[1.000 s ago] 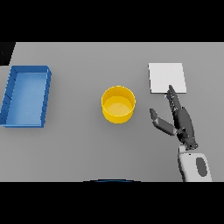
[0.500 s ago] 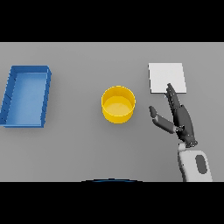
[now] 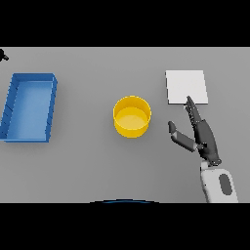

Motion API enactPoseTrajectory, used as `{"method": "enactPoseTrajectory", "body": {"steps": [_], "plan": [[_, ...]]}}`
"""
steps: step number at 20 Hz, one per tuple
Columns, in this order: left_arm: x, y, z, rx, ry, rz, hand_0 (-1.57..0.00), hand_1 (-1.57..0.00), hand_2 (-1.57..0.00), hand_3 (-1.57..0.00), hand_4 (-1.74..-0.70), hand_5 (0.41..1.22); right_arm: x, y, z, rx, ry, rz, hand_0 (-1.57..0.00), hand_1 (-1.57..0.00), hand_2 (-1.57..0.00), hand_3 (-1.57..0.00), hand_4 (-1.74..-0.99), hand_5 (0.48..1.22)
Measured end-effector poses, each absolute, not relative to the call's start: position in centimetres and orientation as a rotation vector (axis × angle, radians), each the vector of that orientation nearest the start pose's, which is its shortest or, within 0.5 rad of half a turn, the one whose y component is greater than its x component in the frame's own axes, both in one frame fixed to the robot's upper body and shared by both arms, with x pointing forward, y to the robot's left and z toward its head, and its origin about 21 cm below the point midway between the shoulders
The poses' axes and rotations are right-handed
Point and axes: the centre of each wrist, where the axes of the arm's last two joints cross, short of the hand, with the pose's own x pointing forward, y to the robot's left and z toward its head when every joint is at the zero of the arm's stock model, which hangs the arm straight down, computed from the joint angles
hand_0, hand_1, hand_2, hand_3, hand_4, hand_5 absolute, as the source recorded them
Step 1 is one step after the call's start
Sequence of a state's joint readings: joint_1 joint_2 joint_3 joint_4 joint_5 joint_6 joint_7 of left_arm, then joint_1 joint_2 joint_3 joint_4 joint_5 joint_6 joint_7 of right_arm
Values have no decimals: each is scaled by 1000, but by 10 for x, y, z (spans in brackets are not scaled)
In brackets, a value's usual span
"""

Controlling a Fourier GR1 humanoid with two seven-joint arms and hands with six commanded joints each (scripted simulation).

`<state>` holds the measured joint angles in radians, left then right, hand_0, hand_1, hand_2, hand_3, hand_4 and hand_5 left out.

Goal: Pick up the red beaker and tilt it to pour out 1 green nut into yellow bowl. Pick up the yellow bowl and place it on the metallic measuring scale.

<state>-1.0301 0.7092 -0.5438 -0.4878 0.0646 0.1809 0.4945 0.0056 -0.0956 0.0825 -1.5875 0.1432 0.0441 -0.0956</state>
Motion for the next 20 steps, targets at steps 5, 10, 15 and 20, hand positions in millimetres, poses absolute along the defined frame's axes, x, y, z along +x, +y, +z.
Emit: {"method": "enactPoseTrajectory", "body": {"steps": [5,10,15,20], "plan": [[413,356,140,963,-966,-340,-1571,-1571,-1571,-1340,-1738,1221,245,-229,6,-90,-1668,295,1,1,1,1,-1327,724],[393,345,124,930,-972,-312,-1571,-1571,-1571,-1442,-1588,962,244,-229,8,-94,-1680,300,1,1,1,1,-1326,728],[376,338,120,825,-976,-387,-1437,-1291,-1163,-715,-1046,757,245,-225,5,-99,-1666,300,1,1,1,1,-1320,731],[366,339,134,704,-990,-453,-502,-425,-382,-237,-830,678,244,-230,4,-100,-1666,304,1,1,1,1,-1318,725]]}}
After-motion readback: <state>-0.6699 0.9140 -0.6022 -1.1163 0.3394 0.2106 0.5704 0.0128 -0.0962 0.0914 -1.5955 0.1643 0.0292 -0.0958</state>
